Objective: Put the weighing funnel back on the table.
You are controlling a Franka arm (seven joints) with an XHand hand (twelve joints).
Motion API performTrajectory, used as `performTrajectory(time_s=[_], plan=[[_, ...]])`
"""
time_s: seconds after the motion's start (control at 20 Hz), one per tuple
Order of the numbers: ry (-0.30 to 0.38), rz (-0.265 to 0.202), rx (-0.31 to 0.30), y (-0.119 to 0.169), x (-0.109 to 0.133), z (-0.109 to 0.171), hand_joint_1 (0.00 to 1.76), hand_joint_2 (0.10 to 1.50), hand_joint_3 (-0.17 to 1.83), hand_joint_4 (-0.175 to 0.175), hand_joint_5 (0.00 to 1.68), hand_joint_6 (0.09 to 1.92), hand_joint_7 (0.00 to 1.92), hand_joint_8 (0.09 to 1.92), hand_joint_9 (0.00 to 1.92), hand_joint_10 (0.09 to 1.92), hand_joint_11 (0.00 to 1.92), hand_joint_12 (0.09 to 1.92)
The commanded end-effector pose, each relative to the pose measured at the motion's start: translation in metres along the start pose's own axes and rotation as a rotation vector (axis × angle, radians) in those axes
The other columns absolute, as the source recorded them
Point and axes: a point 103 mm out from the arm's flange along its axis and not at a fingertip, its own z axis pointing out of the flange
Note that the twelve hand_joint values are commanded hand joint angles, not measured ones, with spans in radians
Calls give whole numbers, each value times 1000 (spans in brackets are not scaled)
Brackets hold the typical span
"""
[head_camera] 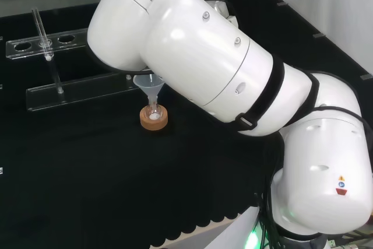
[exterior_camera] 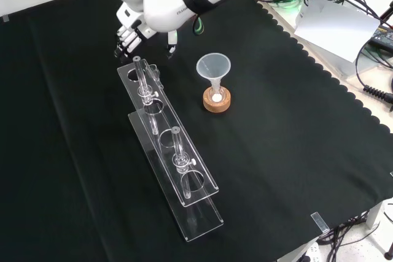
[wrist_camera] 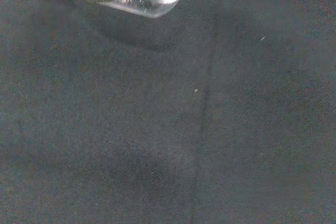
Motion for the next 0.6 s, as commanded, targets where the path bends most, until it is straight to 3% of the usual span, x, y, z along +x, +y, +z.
performTrajectory(time_s=[0.05, 0.35, 0.6], plan=[[30, 20, -40, -35, -5, -28, 841, 643, 547, -23, 82, 87, 0, 258, 104, 709, 0, 1389], [35, 29, -72, -65, -6, -47, 829, 644, 552, -19, 130, 87, 7, 472, 199, 691, 59, 1391], [36, 35, -93, -89, -3, -59, 821, 646, 555, -17, 142, 87, 16, 523, 226, 695, 78, 1394]])
